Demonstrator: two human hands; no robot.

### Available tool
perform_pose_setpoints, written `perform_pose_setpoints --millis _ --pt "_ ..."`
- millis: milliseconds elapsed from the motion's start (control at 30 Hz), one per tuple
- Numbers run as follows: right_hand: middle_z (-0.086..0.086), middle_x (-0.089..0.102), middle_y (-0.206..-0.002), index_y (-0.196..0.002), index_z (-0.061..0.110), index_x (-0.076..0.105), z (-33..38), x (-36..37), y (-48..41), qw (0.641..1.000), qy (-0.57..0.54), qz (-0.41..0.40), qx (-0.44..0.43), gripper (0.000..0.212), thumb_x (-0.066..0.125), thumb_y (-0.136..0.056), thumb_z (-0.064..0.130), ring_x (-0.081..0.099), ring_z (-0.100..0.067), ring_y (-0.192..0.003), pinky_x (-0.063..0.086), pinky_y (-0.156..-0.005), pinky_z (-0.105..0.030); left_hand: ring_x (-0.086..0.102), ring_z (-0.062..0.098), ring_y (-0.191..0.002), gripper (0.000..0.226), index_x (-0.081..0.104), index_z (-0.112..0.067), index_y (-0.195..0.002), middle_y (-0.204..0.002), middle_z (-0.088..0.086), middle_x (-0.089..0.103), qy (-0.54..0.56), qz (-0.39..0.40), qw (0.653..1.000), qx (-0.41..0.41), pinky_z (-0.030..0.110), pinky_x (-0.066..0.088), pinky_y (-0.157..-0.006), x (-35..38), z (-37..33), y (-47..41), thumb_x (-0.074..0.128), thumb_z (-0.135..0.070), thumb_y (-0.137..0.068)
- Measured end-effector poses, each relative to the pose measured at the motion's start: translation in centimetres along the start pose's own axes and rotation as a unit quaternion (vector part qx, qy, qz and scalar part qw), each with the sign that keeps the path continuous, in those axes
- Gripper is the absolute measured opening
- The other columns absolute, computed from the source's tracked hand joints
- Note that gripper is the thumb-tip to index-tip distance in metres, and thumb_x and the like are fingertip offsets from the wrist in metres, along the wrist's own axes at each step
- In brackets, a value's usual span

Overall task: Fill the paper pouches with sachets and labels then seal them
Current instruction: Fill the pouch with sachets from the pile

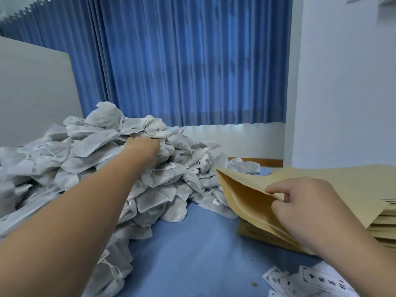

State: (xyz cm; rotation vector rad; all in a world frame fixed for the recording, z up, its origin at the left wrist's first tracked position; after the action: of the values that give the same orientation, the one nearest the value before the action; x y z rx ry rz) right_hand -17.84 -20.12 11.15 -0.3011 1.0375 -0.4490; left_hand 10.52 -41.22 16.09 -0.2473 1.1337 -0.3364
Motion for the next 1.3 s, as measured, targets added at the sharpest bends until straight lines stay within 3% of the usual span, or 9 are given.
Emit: perform_pose_setpoints --millis 167,300,400,467,633,733,867,1033,1300 --pt "0.015 0.047 -0.071 -0.105 0.035 0.072 -0.3 -0.9 -0.1 1.0 -0.012 -0.009 0.005 0.036 0.056 -0.08 0.014 0.05 -0.01 -0.073 0.036 -0.057 -0.02 0.055 0.03 -0.107 0.04 0.05 -0.017 -0.128 -0.116 0.007 0.06 0.189 -0.128 0.972 0.061 0.037 0.044 -0.084 -4.0 -0.7 3.4 0.055 -0.027 -0.089" --pt "0.017 0.046 -0.071 -0.103 0.035 0.072 -0.8 -1.7 -0.3 1.0 -0.015 -0.013 0.007 0.037 0.055 -0.079 0.012 0.046 -0.007 -0.068 0.033 -0.053 -0.018 0.054 0.011 -0.108 0.04 0.054 -0.031 -0.129 -0.115 -0.013 0.061 0.439 -0.171 0.872 0.129 0.026 0.039 -0.083 -6.8 -2.7 8.9 0.058 -0.017 -0.091" --pt "0.008 0.051 -0.08 -0.106 0.034 0.072 -0.9 -1.6 -0.4 1.0 -0.02 0.002 0.014 0.041 0.054 -0.078 0.01 0.049 -0.014 -0.074 0.033 -0.053 -0.018 0.056 0.0 -0.099 0.031 0.058 -0.035 -0.117 -0.104 -0.02 0.063 0.534 -0.177 0.808 0.175 0.019 0.044 -0.082 -8.3 -5.1 13.4 0.056 -0.02 -0.09" --pt "0.006 0.052 -0.079 -0.109 0.033 0.072 -0.9 -1.5 -0.4 1.0 -0.021 0.013 0.012 0.042 0.053 -0.079 0.009 0.05 -0.016 -0.074 0.033 -0.052 -0.019 0.054 -0.004 -0.098 0.032 0.058 -0.034 -0.114 -0.101 -0.02 0.06 0.543 -0.186 0.791 0.211 0.014 0.04 -0.081 -9.5 -6.9 16.0 0.054 -0.018 -0.086" --pt "0.008 0.048 -0.057 -0.1 0.031 0.075 -0.6 -1.7 -0.1 0.999 -0.028 0.023 -0.001 0.041 0.051 -0.079 0.006 0.044 -0.01 -0.054 0.03 -0.041 -0.018 0.053 -0.002 -0.091 0.028 0.064 -0.021 -0.107 -0.095 -0.016 0.058 0.491 -0.182 0.794 0.308 0.011 0.037 -0.079 -12.1 -12.5 19.7 0.071 -0.012 -0.081" --pt "0.002 0.056 -0.057 -0.089 0.031 0.077 -0.5 -1.9 -0.1 0.999 -0.026 0.029 -0.003 0.04 0.05 -0.076 0.004 0.044 -0.013 -0.045 0.027 -0.034 -0.015 0.054 0.003 -0.087 0.03 0.062 -0.025 -0.11 -0.096 -0.013 0.062 0.456 -0.158 0.828 0.285 0.014 0.04 -0.074 -12.0 -14.3 19.3 0.066 -0.02 -0.081" --pt "0.003 0.061 -0.065 -0.084 0.031 0.075 -0.9 -1.9 -0.3 0.999 -0.02 0.027 0.0 0.031 0.054 -0.079 0.009 0.056 -0.015 -0.05 0.036 -0.039 -0.019 0.057 0.017 -0.094 0.026 0.063 -0.026 -0.106 -0.099 -0.007 0.061 0.356 -0.114 0.884 0.281 0.035 0.048 -0.081 -11.1 -16.6 18.6 0.058 -0.024 -0.08" --pt "0.01 0.059 -0.065 -0.077 0.033 0.07 -0.1 -1.4 -0.2 0.999 -0.034 0.026 -0.016 0.023 0.059 -0.077 0.012 0.057 -0.008 -0.057 0.04 -0.045 -0.016 0.057 0.021 -0.097 0.025 0.065 -0.032 -0.105 -0.1 -0.005 0.055 0.281 -0.064 0.934 0.214 0.035 0.051 -0.077 -9.4 -16.3 18.0 0.054 -0.023 -0.084" --pt "-0.014 0.066 -0.071 -0.084 0.012 0.074 2.0 -0.5 0.8 0.998 0.011 0.03 -0.049 0.023 0.06 -0.066 0.012 0.062 -0.027 -0.071 0.052 -0.059 -0.032 0.06 0.024 -0.097 0.021 0.052 -0.032 -0.105 -0.105 -0.003 0.053 0.189 -0.129 0.958 0.174 0.029 0.021 -0.051 -11.1 -17.1 19.5 0.044 -0.02 -0.09"
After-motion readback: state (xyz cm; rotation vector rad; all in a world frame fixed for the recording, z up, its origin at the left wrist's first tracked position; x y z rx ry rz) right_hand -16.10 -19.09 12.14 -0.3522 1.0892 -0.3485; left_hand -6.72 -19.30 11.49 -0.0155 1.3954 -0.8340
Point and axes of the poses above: each hand's wrist, its own y-axis away from the middle knuckle, its own x-axis out of the palm, z = x × y, the point moved 10 cm from there along -y, towards the middle knuckle
